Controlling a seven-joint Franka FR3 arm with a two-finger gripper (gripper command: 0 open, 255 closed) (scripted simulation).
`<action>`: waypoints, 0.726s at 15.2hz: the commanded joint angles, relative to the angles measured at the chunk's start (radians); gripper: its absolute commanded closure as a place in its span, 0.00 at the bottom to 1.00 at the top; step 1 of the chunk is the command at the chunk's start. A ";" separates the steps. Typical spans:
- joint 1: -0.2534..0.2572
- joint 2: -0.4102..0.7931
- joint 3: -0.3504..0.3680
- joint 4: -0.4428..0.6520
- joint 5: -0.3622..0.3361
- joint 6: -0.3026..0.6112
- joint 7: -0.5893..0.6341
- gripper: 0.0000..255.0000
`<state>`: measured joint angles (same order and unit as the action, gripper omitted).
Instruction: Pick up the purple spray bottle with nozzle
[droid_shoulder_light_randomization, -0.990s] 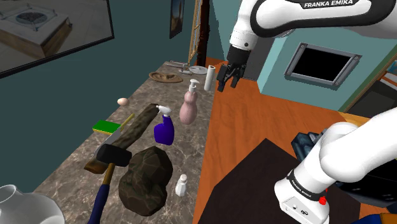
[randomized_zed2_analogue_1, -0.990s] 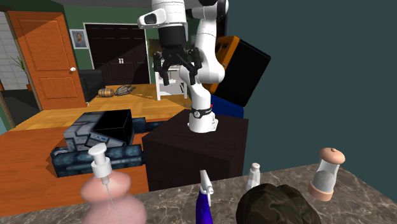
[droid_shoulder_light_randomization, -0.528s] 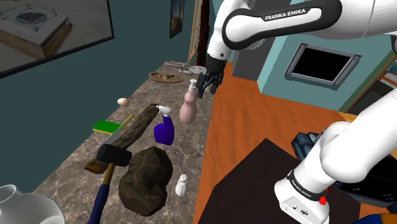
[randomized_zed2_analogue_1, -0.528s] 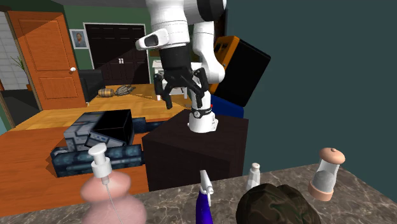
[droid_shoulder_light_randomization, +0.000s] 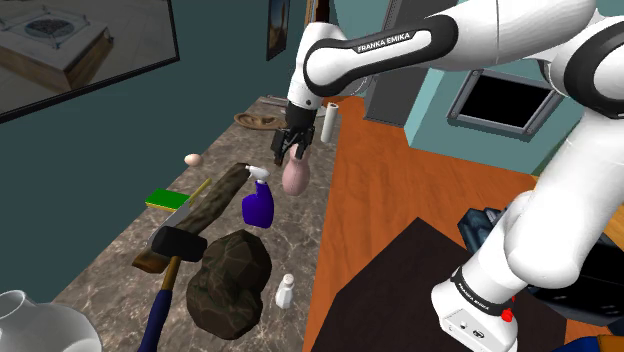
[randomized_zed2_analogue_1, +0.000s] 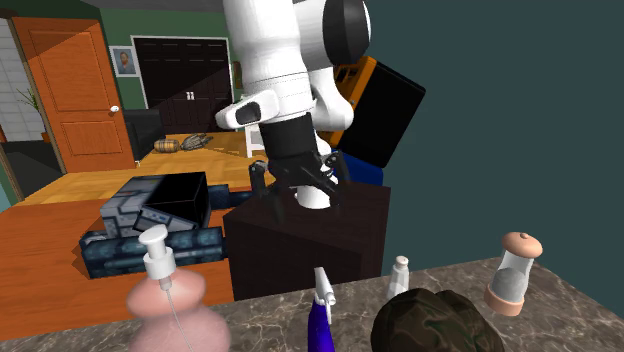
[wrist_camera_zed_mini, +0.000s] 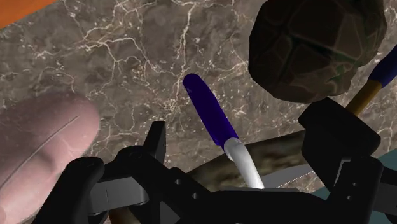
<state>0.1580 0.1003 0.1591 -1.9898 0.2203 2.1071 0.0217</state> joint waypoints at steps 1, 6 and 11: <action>0.011 0.076 0.010 0.063 0.002 0.017 -0.005 0.00; 0.024 0.167 0.020 0.120 0.004 0.055 -0.016 0.00; 0.026 0.202 0.021 0.090 0.007 0.119 -0.029 0.00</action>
<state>0.1848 0.2909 0.1803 -1.8977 0.2274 2.2127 -0.0031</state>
